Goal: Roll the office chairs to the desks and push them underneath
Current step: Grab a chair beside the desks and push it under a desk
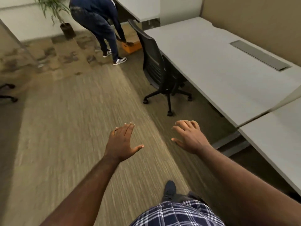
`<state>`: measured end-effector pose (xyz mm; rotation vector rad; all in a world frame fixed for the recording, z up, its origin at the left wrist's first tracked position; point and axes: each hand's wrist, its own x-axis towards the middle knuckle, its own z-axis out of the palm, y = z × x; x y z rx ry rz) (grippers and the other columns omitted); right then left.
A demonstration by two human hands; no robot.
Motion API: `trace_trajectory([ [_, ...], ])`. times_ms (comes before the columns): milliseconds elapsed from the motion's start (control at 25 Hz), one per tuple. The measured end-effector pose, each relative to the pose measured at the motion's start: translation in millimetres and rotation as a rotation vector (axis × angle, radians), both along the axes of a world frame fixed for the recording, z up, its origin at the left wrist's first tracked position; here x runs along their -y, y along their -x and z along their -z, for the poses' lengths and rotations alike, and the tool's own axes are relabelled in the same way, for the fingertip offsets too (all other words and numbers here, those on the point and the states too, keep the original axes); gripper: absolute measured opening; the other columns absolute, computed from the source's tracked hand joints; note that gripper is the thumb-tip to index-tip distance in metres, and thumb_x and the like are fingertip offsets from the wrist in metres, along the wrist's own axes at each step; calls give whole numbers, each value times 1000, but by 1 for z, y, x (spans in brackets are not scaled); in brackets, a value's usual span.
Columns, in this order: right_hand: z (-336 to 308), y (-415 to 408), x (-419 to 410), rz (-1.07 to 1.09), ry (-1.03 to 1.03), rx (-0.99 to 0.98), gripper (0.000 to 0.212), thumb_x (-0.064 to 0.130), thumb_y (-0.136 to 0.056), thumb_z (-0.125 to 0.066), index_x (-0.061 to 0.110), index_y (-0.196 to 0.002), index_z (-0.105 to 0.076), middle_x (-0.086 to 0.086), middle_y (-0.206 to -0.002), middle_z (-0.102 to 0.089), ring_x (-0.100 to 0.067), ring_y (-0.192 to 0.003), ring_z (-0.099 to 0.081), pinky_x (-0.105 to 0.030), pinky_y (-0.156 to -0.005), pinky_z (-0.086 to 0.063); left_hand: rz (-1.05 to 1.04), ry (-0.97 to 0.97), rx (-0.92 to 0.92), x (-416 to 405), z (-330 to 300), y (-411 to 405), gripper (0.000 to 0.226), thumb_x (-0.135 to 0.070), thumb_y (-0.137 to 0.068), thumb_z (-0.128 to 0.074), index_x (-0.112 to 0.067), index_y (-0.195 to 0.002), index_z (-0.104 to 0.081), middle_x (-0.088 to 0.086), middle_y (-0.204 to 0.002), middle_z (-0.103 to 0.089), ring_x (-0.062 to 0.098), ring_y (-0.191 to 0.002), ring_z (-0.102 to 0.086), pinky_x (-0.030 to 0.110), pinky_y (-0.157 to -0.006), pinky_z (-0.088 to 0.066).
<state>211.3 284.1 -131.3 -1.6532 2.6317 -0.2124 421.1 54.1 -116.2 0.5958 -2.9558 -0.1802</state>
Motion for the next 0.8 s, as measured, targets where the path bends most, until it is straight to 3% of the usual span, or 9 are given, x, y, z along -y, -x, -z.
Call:
trace_trajectory([
  [480, 3, 146, 223, -163, -24, 42, 56, 53, -93, -55, 28, -142, -42, 1, -153, -37, -20, -144, -25, -48, -117, -17, -218, -59, 1, 184, 7, 94, 96, -67, -75, -72, -7, -145, -44, 11, -148, -47, 27, -138, -42, 52, -110, -31],
  [800, 10, 201, 384, -48, -21, 23, 61, 55, -93, -55, 30, -146, -37, 2, -157, -33, -20, -147, -21, -50, -118, -14, -81, -69, 33, 366, 19, 169, 98, -71, -77, -65, -10, -149, -38, 8, -152, -43, 23, -142, -35, 51, -114, -24],
])
